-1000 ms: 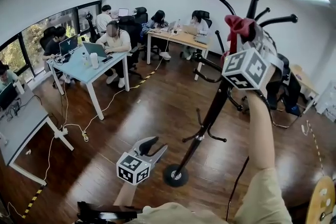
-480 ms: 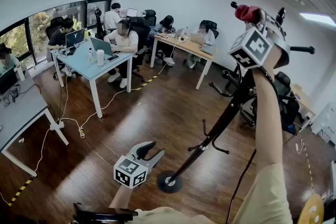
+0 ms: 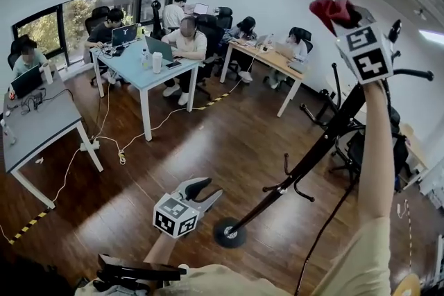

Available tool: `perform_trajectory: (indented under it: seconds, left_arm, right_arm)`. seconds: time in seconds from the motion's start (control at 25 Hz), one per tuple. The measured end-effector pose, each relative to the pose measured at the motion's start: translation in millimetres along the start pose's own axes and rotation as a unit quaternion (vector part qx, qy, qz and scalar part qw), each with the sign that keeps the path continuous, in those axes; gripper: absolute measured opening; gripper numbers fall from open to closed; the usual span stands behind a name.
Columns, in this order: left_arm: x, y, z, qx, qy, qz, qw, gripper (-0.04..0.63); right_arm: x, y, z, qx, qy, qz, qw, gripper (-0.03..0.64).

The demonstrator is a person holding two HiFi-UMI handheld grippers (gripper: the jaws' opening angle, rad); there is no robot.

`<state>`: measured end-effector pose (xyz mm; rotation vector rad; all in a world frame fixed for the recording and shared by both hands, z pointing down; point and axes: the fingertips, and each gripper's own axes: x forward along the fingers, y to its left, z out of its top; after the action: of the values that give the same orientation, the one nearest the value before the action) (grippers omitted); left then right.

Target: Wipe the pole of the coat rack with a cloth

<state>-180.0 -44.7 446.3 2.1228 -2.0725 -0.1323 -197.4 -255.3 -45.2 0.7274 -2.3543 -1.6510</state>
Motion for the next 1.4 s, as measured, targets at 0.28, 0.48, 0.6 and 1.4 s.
perform_trajectory:
  seconds: [0.28,0.48,0.6,1.4]
  left_arm:
    - [-5.4,-28.7,-11.1,-0.004,0.024,-0.014,0.9996,0.169]
    - [-9.1,-38.8,-36.6,-0.004,0.040,-0.015,0.9991,0.169]
    - [-6.3,-44.7,-30.6,0.008,0.034,-0.014,0.9993,0.169]
    - [80.9,-200.9,2.5,0.075,-0.032,0.008,0.9967,0.175]
  right_arm:
    - [-148.7,59.3,56.3,0.174,-0.198,0.117,0.958,0.049]
    - [-198.7,163.9,37.6,0.180,-0.196,0.130,0.955,0.049]
    - [-212.2,219.5,12.9,0.188,-0.150,0.133,0.961,0.051]
    - [-366.9,350.4,-268.0,0.494,0.013,0.104,0.863,0.051]
